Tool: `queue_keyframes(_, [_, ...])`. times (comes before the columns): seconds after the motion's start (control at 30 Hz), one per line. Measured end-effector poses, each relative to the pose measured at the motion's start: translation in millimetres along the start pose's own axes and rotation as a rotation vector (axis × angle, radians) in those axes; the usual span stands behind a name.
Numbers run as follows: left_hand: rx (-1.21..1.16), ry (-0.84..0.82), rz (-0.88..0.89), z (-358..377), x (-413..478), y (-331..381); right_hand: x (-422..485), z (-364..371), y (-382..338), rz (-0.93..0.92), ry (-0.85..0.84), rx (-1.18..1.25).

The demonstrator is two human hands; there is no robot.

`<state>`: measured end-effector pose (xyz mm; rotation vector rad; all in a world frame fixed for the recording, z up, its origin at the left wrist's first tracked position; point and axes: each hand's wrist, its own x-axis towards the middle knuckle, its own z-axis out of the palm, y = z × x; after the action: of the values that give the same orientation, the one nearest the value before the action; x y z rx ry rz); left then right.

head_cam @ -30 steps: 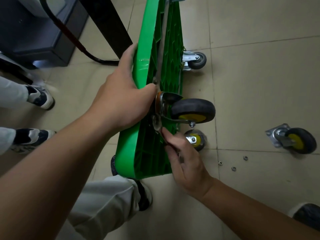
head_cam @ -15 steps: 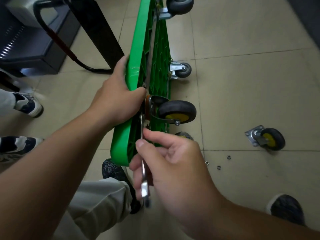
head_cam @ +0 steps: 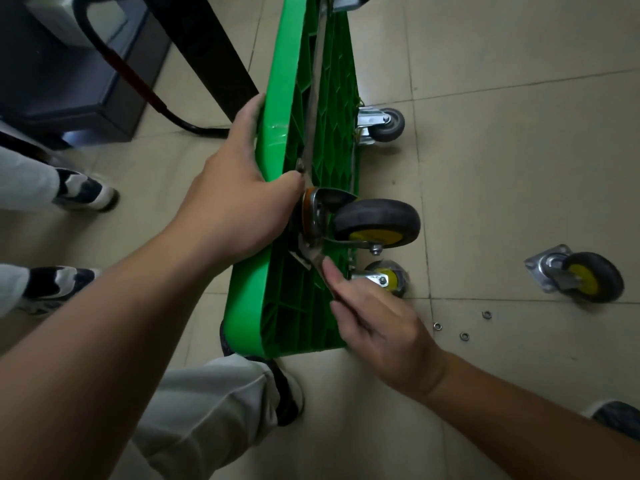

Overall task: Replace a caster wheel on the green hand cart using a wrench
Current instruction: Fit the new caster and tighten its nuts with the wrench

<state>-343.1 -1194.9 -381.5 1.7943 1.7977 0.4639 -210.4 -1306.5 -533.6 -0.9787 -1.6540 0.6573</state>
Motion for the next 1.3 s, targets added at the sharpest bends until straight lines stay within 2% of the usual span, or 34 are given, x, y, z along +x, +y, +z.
queue_keyframes(0.27, [0.003,0.006,0.023,-1.2,1.3,-1.5,3.3,10.6,19.8,-0.030,-0.044,0.066])
queue_keyframes(0.5, [0.000,0.011,0.007,-1.5,-0.1,0.6,3.5,5.5,-7.0,0.112,-0.072,0.127])
queue_keyframes(0.6, [0.024,0.009,-0.009,-1.0,-2.5,2.4,1.0,-3.0,-53.6,0.362,-0.085,0.261])
queue_keyframes(0.7, [0.005,0.002,-0.010,-1.1,-7.4,6.5,20.7,-10.5,-111.4,0.633,-0.063,0.547])
queue_keyframes(0.77, [-0.025,-0.004,-0.004,-0.7,-10.1,7.9,35.0,-16.6,-128.1,0.725,-0.095,0.627])
queue_keyframes(0.87, [-0.086,-0.011,0.009,-0.6,-11.2,5.6,41.1,-30.6,-140.3,0.828,-0.042,0.826])
queue_keyframes(0.9, [-0.102,-0.018,0.008,-0.9,-10.2,4.2,33.8,-30.3,-142.7,0.828,-0.018,0.810])
queue_keyframes(0.97, [-0.114,-0.034,0.002,-2.1,-7.9,3.1,12.9,-25.2,-137.2,0.699,0.023,0.654])
queue_keyframes(1.07, [-0.087,-0.045,-0.001,-1.2,-3.5,2.4,-10.5,-23.8,-92.3,0.289,0.008,0.216])
queue_keyframes(1.13, [-0.060,-0.035,0.007,0.1,-0.7,0.3,-10.6,-21.1,-52.9,0.115,-0.040,0.029])
queue_keyframes(1.3, [-0.023,-0.015,0.015,0.7,0.7,-0.6,5.2,-11.6,3.1,0.019,-0.077,-0.072])
